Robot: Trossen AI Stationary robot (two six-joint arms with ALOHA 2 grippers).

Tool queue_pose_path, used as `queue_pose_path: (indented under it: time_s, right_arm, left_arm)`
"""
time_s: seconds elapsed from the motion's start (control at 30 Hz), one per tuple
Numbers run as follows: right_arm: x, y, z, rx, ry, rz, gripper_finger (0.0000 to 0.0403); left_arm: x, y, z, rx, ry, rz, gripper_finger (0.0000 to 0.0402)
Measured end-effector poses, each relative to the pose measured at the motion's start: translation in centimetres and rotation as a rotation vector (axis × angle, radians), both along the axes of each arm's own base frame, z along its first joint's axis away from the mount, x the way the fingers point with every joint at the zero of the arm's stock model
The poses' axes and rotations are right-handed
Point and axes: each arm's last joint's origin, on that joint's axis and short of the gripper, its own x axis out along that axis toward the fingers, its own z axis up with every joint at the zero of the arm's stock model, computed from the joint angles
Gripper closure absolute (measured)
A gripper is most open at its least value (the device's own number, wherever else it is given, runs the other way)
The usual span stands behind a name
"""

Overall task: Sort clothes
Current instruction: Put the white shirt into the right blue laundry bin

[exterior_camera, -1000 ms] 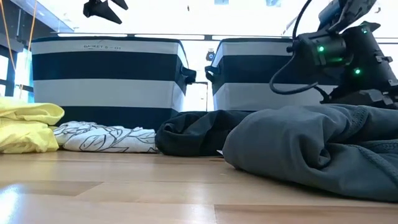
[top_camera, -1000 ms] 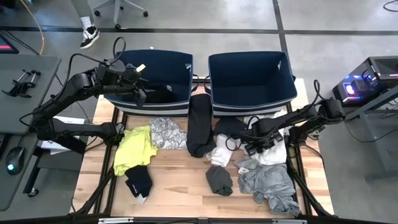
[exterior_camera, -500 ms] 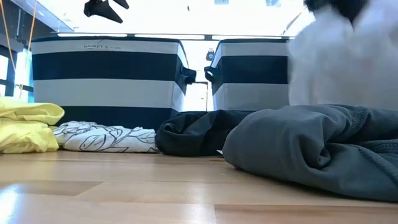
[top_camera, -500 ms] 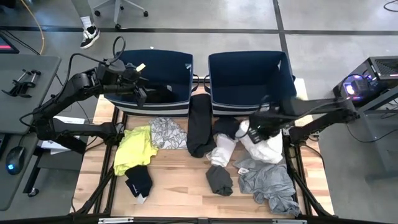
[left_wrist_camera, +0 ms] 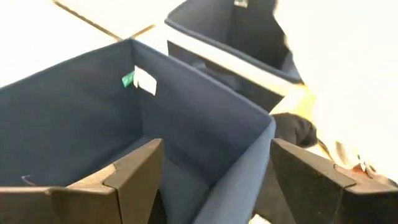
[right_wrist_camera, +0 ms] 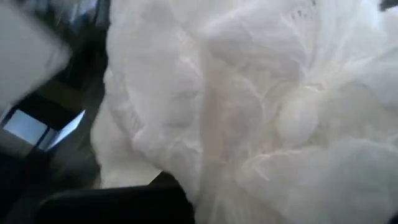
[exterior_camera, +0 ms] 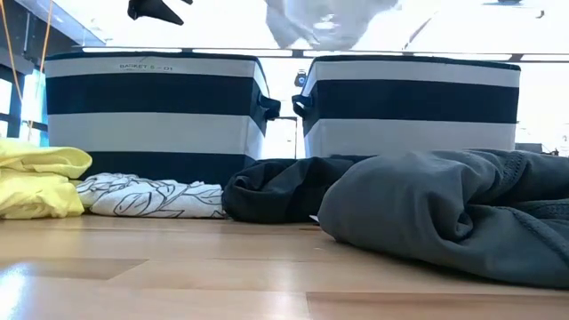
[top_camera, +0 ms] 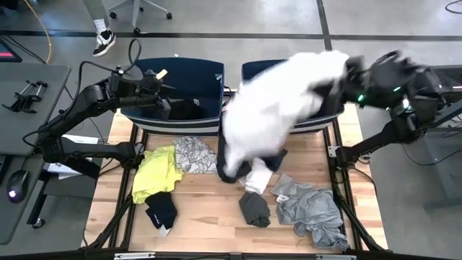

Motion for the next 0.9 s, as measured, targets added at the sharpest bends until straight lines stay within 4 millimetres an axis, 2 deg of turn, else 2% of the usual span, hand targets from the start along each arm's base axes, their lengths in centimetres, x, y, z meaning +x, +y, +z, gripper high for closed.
queue_pose_path:
  time_s: [0.1,0.2,0.33,0.43,0.53,0.6,0.7,0.77,0.9]
  right_arm:
    - [-0.9,-1.0,1.3,-0.138,-0.021,-0.105,0.0367]
    - [-1.0,-2.2,1.5,-0.191,0.018,-0.169,0.0367]
    - [-0.1,-4.0,0.1,-0.155,0.144,-0.168,0.0367]
    - [0.7,-5.3,-1.6,-0.049,0.293,-0.155,0.0367]
    - [1.5,-7.0,-3.7,0.073,0.488,-0.189,0.0367]
    - [2.9,-8.6,-5.0,0.095,0.551,-0.202,0.0367]
    - [5.5,-11.2,-7.7,0.133,0.602,-0.125,0.0367]
    - [6.8,-13.1,-10.6,0.193,0.685,-0.101,0.0367]
    - [8.5,-16.7,-18.0,0.334,0.900,-0.119,0.0352]
  left_arm:
    - [0.1,0.1,0.2,0.012,-0.024,0.000,0.0120]
    - [0.2,0.1,0.4,0.023,-0.045,0.000,0.0120]
    - [0.3,0.2,0.6,0.032,-0.062,0.001,0.0120]
    - [0.3,0.2,0.6,0.028,-0.069,0.006,0.0120]
    - [0.3,0.2,0.6,0.028,-0.069,0.008,0.0120]
    - [0.3,0.2,0.6,0.028,-0.069,0.008,0.0120]
    - [0.3,0.2,0.6,0.026,-0.070,0.010,0.0120]
    - [0.3,0.2,0.6,0.019,-0.075,0.014,0.0120]
    - [0.3,0.2,0.6,0.014,-0.077,0.017,0.0120]
